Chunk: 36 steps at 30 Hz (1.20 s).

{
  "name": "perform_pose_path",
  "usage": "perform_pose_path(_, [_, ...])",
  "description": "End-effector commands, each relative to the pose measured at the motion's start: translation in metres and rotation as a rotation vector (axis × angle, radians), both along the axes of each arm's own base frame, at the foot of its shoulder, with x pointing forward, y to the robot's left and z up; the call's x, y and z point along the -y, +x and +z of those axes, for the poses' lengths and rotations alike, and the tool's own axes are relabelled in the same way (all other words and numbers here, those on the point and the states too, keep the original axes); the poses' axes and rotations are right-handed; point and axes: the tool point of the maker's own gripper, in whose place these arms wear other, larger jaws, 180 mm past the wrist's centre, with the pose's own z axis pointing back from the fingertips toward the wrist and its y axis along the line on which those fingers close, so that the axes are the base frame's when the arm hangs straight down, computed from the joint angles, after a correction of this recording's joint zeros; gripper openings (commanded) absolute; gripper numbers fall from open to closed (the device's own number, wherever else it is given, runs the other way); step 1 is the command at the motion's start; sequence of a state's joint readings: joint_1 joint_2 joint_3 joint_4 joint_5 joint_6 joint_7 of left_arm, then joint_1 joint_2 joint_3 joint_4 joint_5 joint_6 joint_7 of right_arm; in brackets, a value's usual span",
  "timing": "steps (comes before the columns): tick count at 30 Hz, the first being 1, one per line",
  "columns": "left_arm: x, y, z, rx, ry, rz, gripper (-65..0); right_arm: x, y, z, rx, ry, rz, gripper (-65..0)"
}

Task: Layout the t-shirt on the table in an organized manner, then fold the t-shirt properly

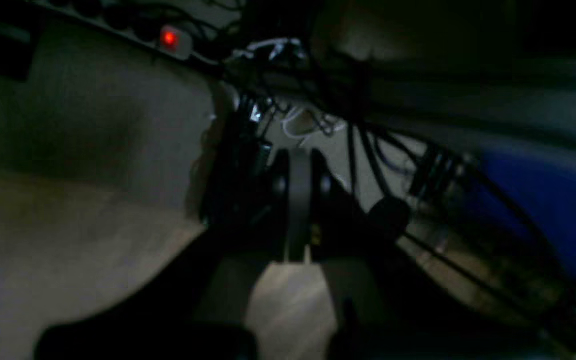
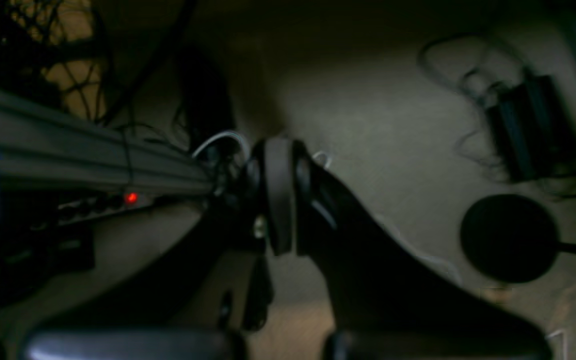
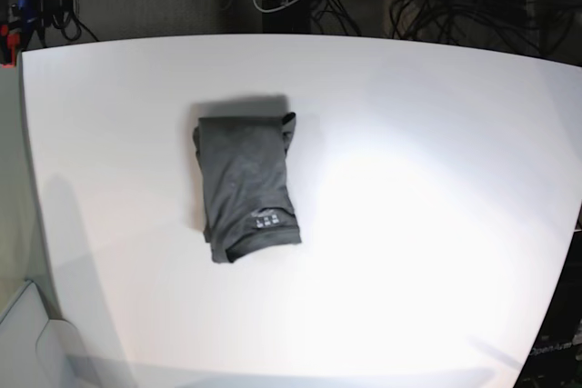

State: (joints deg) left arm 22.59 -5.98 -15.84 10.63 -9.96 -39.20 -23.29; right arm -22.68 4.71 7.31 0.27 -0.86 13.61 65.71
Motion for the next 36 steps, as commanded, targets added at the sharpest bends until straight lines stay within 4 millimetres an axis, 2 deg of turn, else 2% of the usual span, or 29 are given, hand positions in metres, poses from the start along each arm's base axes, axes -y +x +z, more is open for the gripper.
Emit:
perform_pose_path(1, [-0.002, -0.001, 0.000, -0.004, -0.005, 0.014, -64.9, 0.004, -0.010, -0.003, -0.042, -0.006, -0.007, -65.0])
perform_pose_path(4, [-0.007, 0.006, -0.012, -0.044, 0.056, 0.000, -64.9, -0.003, 0.004, -0.025, -0.137, 0.029, 0.004, -65.0])
perform_pose_path(7, [-0.011, 0.004, -0.026, -0.099, 0.205, -0.212, -64.8, -0.019, 0.013, -0.045, -0.250, 0.076, 0.020, -65.0])
perform_pose_path(9, [-0.021, 0.009, -0.033, -0.116, 0.340, -0.362, -64.8, -0.028, 0.015, -0.057, -0.340, 0.107, 0.035, -65.0])
perform_pose_path(12, [-0.029, 0.014, -0.043, -0.220, 0.467, -0.435, -64.8, -0.026, 0.035, -0.066, -0.383, 0.062, 0.052, -65.0])
perform_pose_path(17, [-0.036, 0.040, -0.050, -0.318, 0.521, -0.441, -64.8, -0.016, 0.054, -0.068, -0.387, -0.132, 0.112, -65.0])
perform_pose_path(22, [-0.044, 0.048, -0.049, -0.357, 0.607, -0.427, -64.8, -0.017, 0.070, -0.063, -0.376, -0.323, 0.212, -65.0])
perform_pose_path(26, [-0.043, 0.063, -0.049, -0.337, 0.611, -0.420, -64.8, -0.028, 0.082, -0.064, -0.361, -0.329, 0.229, -65.0])
perform_pose_path(29, [-0.046, 0.071, -0.049, -0.327, 0.622, -0.414, -64.8, -0.028, 0.085, -0.064, -0.356, -0.329, 0.228, -65.0])
perform_pose_path(36, [-0.051, 0.067, -0.048, -0.349, 0.615, -0.339, -64.7, -0.026, 0.079, -0.064, -0.374, -0.329, 0.231, -65.0])
